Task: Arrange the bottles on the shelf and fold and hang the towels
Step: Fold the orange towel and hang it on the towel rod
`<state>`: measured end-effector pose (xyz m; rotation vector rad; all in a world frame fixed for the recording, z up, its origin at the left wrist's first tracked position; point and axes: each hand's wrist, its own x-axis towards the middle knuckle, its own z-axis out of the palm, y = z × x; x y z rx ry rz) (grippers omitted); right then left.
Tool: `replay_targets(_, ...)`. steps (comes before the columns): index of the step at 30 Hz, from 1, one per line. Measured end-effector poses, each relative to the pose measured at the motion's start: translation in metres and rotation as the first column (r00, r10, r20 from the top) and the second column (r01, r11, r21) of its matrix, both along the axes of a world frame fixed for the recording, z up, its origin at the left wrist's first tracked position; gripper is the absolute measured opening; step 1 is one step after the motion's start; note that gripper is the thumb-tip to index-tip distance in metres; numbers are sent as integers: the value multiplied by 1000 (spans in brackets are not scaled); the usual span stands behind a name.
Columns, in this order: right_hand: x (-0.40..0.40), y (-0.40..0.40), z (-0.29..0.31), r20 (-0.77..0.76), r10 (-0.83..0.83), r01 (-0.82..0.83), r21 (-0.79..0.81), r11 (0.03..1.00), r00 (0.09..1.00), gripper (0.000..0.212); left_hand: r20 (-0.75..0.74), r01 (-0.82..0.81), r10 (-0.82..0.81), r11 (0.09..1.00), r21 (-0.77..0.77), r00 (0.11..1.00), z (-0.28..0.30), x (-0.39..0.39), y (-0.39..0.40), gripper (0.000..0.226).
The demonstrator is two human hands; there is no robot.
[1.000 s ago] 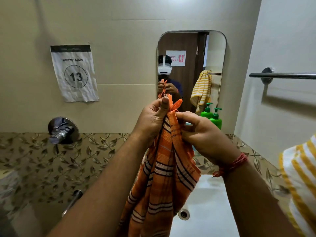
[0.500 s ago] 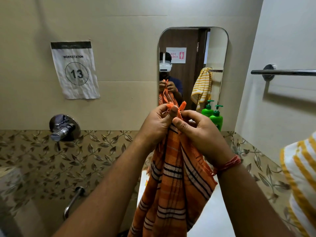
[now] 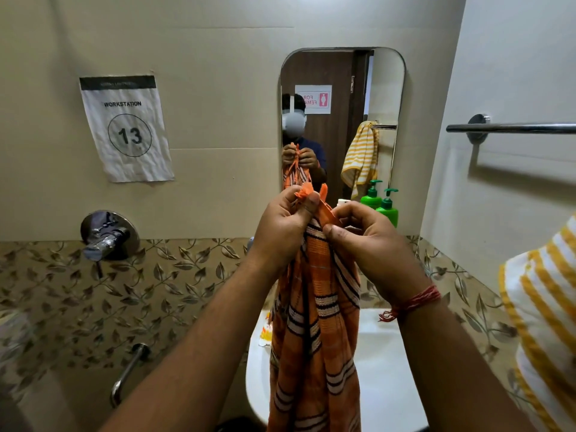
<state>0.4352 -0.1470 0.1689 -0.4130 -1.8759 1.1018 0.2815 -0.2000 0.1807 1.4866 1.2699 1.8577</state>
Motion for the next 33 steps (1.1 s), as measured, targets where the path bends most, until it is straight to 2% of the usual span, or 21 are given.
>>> replay_targets(4, 7, 7, -13, 57, 154, -149, -84, 985, 986, 22, 79, -22, 21, 1000, 21, 997, 5, -4, 0, 22)
replay_targets(8, 11, 14, -30, 81, 214, -204, -110, 973, 974, 36, 117, -46, 43, 999, 24, 992, 4, -10, 1, 27)
replay_targets(10, 11, 20, -39, 159, 224, -216, -67, 974, 962, 38, 143, -46, 40, 998, 38, 989, 5, -12, 1, 28)
replay_targets(13, 10, 29, -52, 371, 254, -251, -59, 966, 893, 42, 179, -72, 58, 994, 76, 982, 9, -16, 0, 19)
replay_targets(15, 11, 34, -64, 459, 246, -239, -74, 968, 854, 46, 210, -124, 100, 987, 100, 973, 11, -21, 0, 18)
replay_targets(21, 26, 50, -91, 577, 118, -95, -70, 993, 808, 66, 383, -309, 246, 944, 113, 890, 17, -52, 1, 20)
replay_targets(23, 32, 51, -90, 578, 117, -81, -88, 993, 807, 63, 424, -353, 274, 928, 120, 863, 18, -63, 2, 20)
replay_targets(25, 38, 51, -86, 554, 127, -82, -105, 991, 823, 50, 436, -375, 291, 919, 120, 852, 18, -71, 3, 19)
replay_targets(29, 48, 56, -77, 553, -42, -19, 104, 994, 832, 43, 478, -428, 340, 900, 86, 810, 14, -88, 7, 13)
replay_targets(31, 53, 58, -74, 525, -155, 30, 240, 970, 837, 43, 503, -452, 363, 890, 62, 784, 10, -95, 8, 27)
replay_targets(33, 57, 59, -71, 431, -225, 68, 349, 934, 874, 49, 515, -470, 382, 881, 47, 767, 5, -100, 8, 36)
